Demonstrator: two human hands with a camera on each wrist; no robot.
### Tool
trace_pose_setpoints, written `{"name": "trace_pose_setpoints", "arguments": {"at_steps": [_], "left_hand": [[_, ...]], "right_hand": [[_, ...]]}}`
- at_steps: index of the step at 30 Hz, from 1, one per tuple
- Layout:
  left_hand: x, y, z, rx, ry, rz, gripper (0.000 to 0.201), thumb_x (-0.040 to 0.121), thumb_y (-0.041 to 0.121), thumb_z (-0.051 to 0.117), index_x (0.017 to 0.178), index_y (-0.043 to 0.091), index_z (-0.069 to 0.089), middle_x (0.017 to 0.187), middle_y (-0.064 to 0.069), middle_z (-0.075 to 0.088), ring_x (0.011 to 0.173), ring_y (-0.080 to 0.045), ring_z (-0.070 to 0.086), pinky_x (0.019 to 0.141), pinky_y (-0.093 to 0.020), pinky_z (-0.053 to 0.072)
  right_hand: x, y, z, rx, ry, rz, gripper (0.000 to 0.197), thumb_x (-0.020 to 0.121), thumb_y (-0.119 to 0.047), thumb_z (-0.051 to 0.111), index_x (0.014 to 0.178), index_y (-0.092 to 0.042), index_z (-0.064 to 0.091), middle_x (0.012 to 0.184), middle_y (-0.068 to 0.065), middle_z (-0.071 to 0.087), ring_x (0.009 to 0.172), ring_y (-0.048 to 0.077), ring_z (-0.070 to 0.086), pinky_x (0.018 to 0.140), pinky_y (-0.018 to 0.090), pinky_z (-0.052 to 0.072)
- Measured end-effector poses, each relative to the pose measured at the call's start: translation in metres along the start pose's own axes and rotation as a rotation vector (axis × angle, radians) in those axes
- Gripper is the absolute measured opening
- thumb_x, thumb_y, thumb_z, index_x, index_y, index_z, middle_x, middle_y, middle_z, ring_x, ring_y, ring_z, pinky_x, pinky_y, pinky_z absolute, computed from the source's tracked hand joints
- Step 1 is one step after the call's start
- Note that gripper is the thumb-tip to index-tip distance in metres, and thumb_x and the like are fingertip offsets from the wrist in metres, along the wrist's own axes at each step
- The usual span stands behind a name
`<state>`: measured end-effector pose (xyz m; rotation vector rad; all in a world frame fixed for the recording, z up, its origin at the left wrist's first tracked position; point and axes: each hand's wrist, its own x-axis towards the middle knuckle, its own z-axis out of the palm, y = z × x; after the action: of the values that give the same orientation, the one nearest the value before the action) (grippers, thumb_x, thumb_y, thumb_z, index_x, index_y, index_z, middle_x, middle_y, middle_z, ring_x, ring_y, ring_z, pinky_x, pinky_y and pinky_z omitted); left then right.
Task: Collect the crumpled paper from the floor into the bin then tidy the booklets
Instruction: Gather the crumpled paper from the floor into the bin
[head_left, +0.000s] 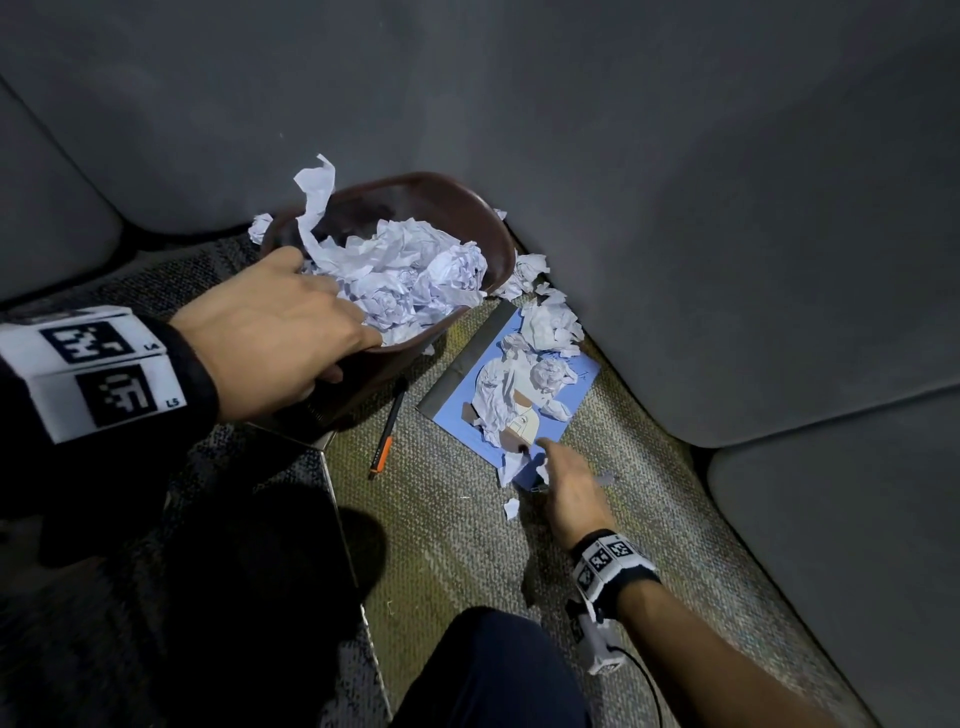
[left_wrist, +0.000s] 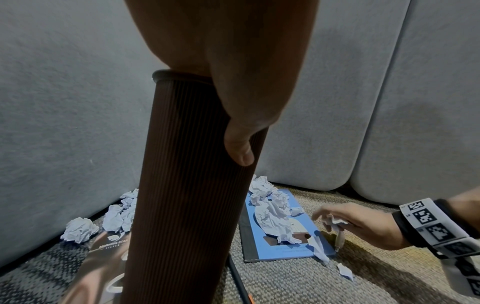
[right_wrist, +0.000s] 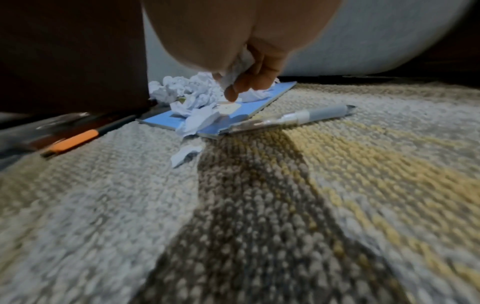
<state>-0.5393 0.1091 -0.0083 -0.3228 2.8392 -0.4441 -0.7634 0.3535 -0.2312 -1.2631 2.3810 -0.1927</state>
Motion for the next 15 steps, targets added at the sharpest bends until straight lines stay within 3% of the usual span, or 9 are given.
{"name": "trace_pose_setpoints", "arguments": {"at_steps": [3, 5, 8, 10, 12, 15], "left_hand": [[0.0, 0.001, -0.001, 0.003, -0.007, -0.004, 0.01, 0.085, 0.04, 0.052, 0.086, 0.035, 0.043, 0.093, 0.014, 0.06, 0.095, -0.013, 0.055, 0.069, -0.031, 0.02], [0.002, 0.002, -0.001, 0.007, -0.02, -0.007, 0.009, 0.087, 0.04, 0.049, 0.088, 0.034, 0.044, 0.095, 0.014, 0.059, 0.097, -0.012, 0.054, 0.07, -0.03, 0.019], [0.002, 0.002, 0.001, -0.005, -0.015, -0.003, 0.007, 0.087, 0.04, 0.049, 0.089, 0.033, 0.046, 0.095, 0.014, 0.059, 0.096, -0.012, 0.054, 0.07, -0.03, 0.018], [0.001, 0.001, 0.001, -0.026, -0.009, -0.002, 0.007, 0.086, 0.039, 0.051, 0.087, 0.033, 0.046, 0.093, 0.013, 0.059, 0.095, -0.012, 0.054, 0.07, -0.031, 0.017], [0.001, 0.001, 0.001, -0.037, -0.009, 0.003, 0.008, 0.086, 0.039, 0.052, 0.087, 0.033, 0.046, 0.094, 0.013, 0.06, 0.096, -0.012, 0.054, 0.07, -0.031, 0.018], [0.003, 0.003, -0.001, -0.031, -0.037, -0.002, 0.008, 0.087, 0.04, 0.049, 0.093, 0.035, 0.045, 0.1, 0.013, 0.059, 0.102, -0.011, 0.053, 0.072, -0.03, 0.019]], "right_hand": [[0.007, -0.005, 0.006, -0.099, -0.065, -0.046, 0.049, 0.09, -0.003, 0.045, 0.135, -0.021, 0.038, 0.1, 0.003, 0.037, 0.087, 0.022, 0.042, 0.07, 0.032, 0.034], [0.011, -0.009, 0.01, -0.113, -0.047, -0.057, 0.033, 0.095, -0.026, 0.045, 0.127, -0.018, 0.04, 0.098, 0.003, 0.038, 0.085, 0.023, 0.043, 0.069, 0.032, 0.034], [0.021, -0.009, 0.019, -0.21, -0.095, -0.068, 0.04, 0.095, -0.047, 0.043, 0.121, -0.017, 0.036, 0.103, 0.005, 0.042, 0.089, 0.026, 0.047, 0.071, 0.037, 0.042], [0.029, -0.016, 0.02, -0.288, -0.179, -0.06, 0.028, 0.098, -0.029, 0.045, 0.12, -0.015, 0.035, 0.109, 0.01, 0.047, 0.093, 0.03, 0.05, 0.068, 0.04, 0.042], [0.031, -0.023, 0.018, -0.332, -0.232, -0.116, 0.021, 0.097, -0.011, 0.038, 0.118, -0.012, 0.038, 0.113, 0.013, 0.049, 0.087, 0.029, 0.046, 0.068, 0.04, 0.041], [0.011, -0.03, 0.016, -0.41, -0.232, -0.182, 0.021, 0.096, -0.006, 0.031, 0.114, -0.012, 0.038, 0.11, 0.014, 0.051, 0.082, 0.028, 0.042, 0.071, 0.039, 0.038]]}}
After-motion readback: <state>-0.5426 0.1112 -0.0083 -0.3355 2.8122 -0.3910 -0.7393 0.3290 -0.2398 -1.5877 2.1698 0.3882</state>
